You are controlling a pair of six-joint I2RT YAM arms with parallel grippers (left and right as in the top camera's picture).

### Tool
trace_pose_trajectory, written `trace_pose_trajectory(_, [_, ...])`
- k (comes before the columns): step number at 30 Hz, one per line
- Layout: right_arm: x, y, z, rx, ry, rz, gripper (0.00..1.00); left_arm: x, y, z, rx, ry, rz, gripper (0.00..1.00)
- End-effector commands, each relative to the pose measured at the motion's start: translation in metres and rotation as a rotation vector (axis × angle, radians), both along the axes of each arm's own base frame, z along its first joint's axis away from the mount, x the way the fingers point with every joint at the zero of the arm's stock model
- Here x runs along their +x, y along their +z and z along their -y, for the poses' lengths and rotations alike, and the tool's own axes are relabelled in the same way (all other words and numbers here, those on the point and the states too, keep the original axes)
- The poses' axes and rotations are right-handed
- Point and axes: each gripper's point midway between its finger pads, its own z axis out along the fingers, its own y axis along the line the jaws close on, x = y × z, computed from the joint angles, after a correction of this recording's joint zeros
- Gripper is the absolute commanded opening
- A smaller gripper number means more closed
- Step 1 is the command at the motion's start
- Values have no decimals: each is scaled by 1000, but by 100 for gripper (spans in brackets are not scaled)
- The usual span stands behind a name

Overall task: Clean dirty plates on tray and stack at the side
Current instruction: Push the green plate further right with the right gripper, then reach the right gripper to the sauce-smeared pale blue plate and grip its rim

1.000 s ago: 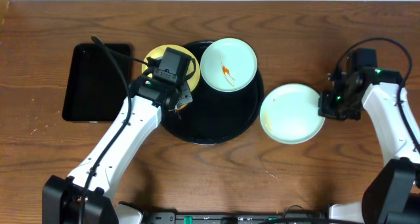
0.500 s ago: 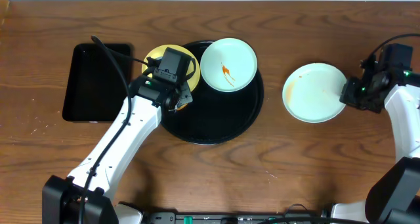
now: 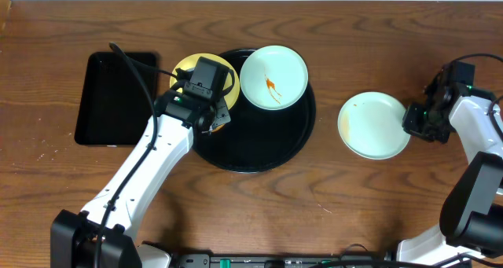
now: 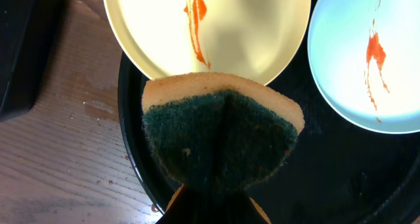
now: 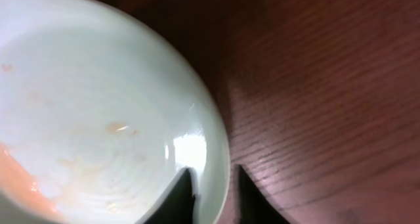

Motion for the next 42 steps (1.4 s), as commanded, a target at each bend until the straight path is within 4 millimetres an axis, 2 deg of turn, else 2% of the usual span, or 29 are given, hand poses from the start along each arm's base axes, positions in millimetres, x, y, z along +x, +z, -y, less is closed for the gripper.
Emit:
trace_pose_trajectory(1, [-1,3,7,-11,-29,-2,29,1,3,1,6,-17,6,8])
trace_pose_trajectory(2, [0,5,5,3,-27,1,33,1,3,1,6,-17,6,7])
trace_pose_trajectory(5, [7,16,-8,68,16,23,36,1,3,1,6,-17,7,7])
trace_pose_trajectory(10, [27,38,-47,218,119,100,40,1,3,1,6,-17,6,8])
trace_pose_trajectory(13, [41,47,-89,320,212,159,42,1,3,1,6,-17,6,7])
trace_pose_trajectory(16, [52,51,-128,337,289,193,45,1,3,1,7,-16,6,8])
trace_pose_trajectory(21, [67,59,-206,339,414,272,50,1,3,1,6,-16,7,7])
trace_pose_trajectory(25, [74,51,-249,269,419,305,54,1,3,1,6,-16,7,7])
trace_pose_trajectory(29, [67,34,-286,288,444,277,54,1,3,1,6,-16,7,7])
trace_pose_trajectory(35, [54,6,-314,298,474,217,53,2,3,1,5,-16,11,7])
trace_pose_trajectory(42, [43,-29,-316,295,461,122,50,3,3,1,4,-16,13,8])
